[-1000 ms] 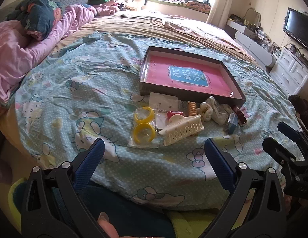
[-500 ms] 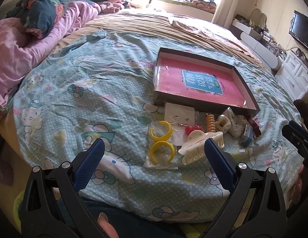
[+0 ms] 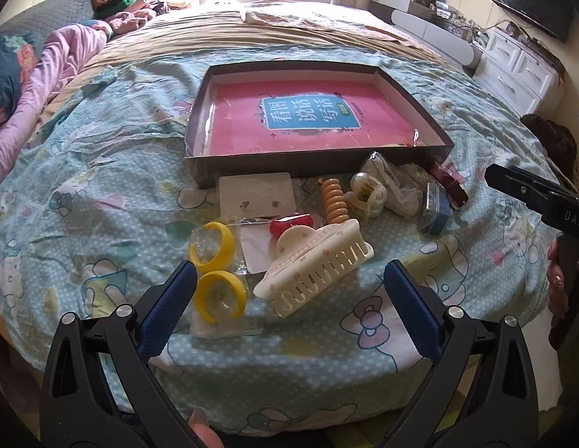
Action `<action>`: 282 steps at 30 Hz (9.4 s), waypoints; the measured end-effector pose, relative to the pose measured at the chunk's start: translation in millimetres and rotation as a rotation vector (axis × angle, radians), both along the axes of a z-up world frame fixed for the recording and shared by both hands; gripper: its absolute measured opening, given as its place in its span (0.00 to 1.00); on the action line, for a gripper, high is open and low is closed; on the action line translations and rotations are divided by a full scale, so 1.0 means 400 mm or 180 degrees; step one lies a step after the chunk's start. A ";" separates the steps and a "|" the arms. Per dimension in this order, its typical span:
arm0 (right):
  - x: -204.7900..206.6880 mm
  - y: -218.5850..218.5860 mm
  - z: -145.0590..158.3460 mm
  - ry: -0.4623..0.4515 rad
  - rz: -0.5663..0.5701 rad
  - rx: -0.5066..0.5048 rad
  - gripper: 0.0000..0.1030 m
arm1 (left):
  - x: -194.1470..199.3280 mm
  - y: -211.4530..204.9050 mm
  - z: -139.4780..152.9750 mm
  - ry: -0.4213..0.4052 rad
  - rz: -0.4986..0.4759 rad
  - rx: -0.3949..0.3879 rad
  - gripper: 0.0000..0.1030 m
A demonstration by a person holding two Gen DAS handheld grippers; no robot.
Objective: Organize jewelry
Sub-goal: 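Grasp the white claw clip with the left gripper while the right grasps the brown watch, then release the claw clip in the pink tray while the right gripper releases the watch there, then withdraw both grippers from the tray back over the remaining jewelry, then grasp the bagged yellow bangles with the left gripper while the right grasps the blue box, then release the yellow bangles in the tray while the right gripper releases the blue box there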
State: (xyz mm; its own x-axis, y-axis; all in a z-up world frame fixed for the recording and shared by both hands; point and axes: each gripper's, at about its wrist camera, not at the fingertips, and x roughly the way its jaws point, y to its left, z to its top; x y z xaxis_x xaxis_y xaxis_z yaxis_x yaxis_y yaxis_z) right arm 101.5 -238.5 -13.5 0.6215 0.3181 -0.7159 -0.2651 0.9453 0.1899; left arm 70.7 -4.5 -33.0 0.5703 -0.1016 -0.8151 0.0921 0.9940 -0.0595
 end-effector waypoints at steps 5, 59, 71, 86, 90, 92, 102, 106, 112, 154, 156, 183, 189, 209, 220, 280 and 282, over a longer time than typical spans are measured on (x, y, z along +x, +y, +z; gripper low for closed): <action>0.006 0.017 -0.028 0.0090 0.0124 -0.0023 0.75 | 0.005 -0.019 -0.023 0.0044 -0.0131 0.0103 0.74; 0.052 -0.013 0.077 -0.0419 0.0328 0.0383 0.13 | 0.163 0.130 0.113 -0.0373 0.0249 -0.0367 0.20; 0.120 0.099 0.089 -0.0519 0.0579 0.0265 0.13 | 0.240 0.165 0.087 -0.0321 0.0433 -0.0330 0.20; 0.217 0.129 -0.011 -0.0476 0.0358 -0.0301 0.13 | 0.345 0.109 0.008 -0.0128 0.0354 -0.0207 0.20; 0.233 0.127 -0.039 -0.0373 0.0331 -0.0358 0.13 | 0.365 0.102 -0.012 -0.0065 0.0322 -0.0188 0.20; 0.239 0.128 -0.051 -0.0324 0.0339 -0.0372 0.13 | 0.374 0.098 -0.023 -0.0029 0.0323 -0.0175 0.20; 0.238 0.128 -0.067 -0.0148 0.0385 -0.0215 0.16 | 0.382 0.096 -0.047 0.0048 0.0321 -0.0197 0.20; 0.226 0.120 -0.053 -0.0190 0.0368 -0.0153 0.38 | 0.381 0.095 -0.054 0.0066 0.0329 -0.0203 0.20; 0.203 0.095 -0.025 -0.0260 0.0321 -0.0066 0.45 | 0.378 0.092 -0.047 0.0044 0.0314 -0.0198 0.33; -0.008 0.036 0.172 -0.0711 0.0291 0.0236 0.88 | 0.080 0.167 0.217 -0.0726 0.0647 -0.0313 0.91; -0.018 0.045 0.168 -0.0694 0.0331 0.0208 0.88 | 0.068 0.168 0.212 -0.0715 0.0655 -0.0296 0.91; -0.071 0.099 0.053 -0.0214 0.0511 -0.0097 0.89 | -0.014 0.138 0.087 -0.0367 0.0585 -0.0056 0.91; -0.081 0.111 0.041 -0.0150 0.0581 -0.0110 0.89 | -0.019 0.146 0.046 -0.0206 0.0589 -0.0109 0.91; -0.080 0.135 -0.040 0.0136 0.0649 -0.0127 0.89 | -0.016 0.162 -0.045 0.0097 0.0561 -0.0503 0.87; -0.049 0.109 -0.075 0.0226 0.0521 -0.0067 0.89 | -0.007 0.181 -0.088 0.0256 0.0655 -0.0700 0.57; -0.066 0.155 0.011 0.0000 0.0897 0.0318 0.48 | -0.042 0.166 0.050 -0.0318 0.0565 -0.0696 0.33; -0.069 0.159 0.020 -0.0025 0.0919 0.0325 0.48 | -0.041 0.158 0.058 -0.0330 0.0550 -0.0696 0.33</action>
